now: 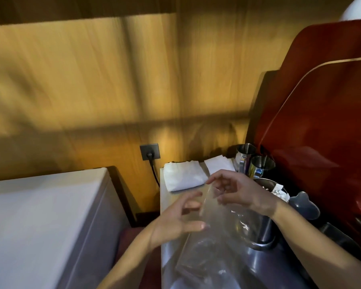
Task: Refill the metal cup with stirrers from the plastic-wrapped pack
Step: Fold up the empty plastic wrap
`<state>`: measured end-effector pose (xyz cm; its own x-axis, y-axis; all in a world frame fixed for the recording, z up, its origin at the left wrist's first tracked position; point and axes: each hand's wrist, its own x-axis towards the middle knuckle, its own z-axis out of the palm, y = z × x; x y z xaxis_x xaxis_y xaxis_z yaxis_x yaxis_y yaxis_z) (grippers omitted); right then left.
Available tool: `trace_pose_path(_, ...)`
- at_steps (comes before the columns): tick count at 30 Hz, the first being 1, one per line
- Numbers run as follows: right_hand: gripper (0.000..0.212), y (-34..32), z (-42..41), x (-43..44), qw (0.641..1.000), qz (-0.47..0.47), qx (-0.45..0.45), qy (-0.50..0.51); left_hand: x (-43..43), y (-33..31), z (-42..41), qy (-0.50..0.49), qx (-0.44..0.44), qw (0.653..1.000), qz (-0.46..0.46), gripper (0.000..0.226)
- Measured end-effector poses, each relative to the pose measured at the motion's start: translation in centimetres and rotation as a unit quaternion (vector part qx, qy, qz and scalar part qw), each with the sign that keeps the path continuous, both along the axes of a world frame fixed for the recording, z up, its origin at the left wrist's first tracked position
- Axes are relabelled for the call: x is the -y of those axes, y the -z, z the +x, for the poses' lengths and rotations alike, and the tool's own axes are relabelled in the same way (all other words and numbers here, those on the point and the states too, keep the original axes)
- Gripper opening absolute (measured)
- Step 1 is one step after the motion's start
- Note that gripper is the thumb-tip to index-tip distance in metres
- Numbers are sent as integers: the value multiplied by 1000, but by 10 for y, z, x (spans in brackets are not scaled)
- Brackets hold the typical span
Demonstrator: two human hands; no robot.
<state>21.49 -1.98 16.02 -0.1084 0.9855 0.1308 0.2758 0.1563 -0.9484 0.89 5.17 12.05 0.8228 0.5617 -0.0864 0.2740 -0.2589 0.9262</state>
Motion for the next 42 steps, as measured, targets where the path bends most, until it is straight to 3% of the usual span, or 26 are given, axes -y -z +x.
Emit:
trace_pose_path(3,40,-5,-7,-3,1000,-11,26,8,10,5,10,3,56,998,6,10)
trace_pose_path(5,41,-4,-8,-4,998,-25,49,23,13,8,12,-44,82,995,25,10)
trace_pose_path(9,62,7,-1,-1,991,-70,99,56,10,13,3,-133,145,980,-40,5)
trace_pose_path(13,92,26,1,5,989,-112,1,94,5,17,-10,-171,166,965,-108,13)
trace_pose_path(15,99,37,-4,4,982,-113,-58,138,3,20,-14,-205,182,950,-152,4)
trace_pose_path(16,99,43,-8,3,977,-114,-90,154,1,23,-14,-232,185,940,-167,14)
trace_pose_path(18,95,56,-15,1,968,-124,-147,160,-2,26,-15,-270,190,925,-186,25)
trace_pose_path(20,88,68,-22,-1,959,-145,-179,162,-3,31,-12,-297,198,912,-201,16)
trace_pose_path(23,64,81,-30,-4,948,-162,-195,193,-5,40,-9,-342,173,897,-220,24)
trace_pose_path(26,44,91,-34,-9,934,-168,-180,258,-5,50,-9,-343,134,905,-212,21)
trace_pose_path(31,44,114,-31,-15,928,-193,-123,293,-7,74,-13,-358,18,917,-174,26)
trace_pose_path(37,29,138,-30,-32,922,-218,-110,302,-21,97,-7,-391,12,900,-191,29)
trace_pose_path(42,25,150,-26,-61,921,-216,-86,313,-45,104,5,-399,1,909,-122,36)
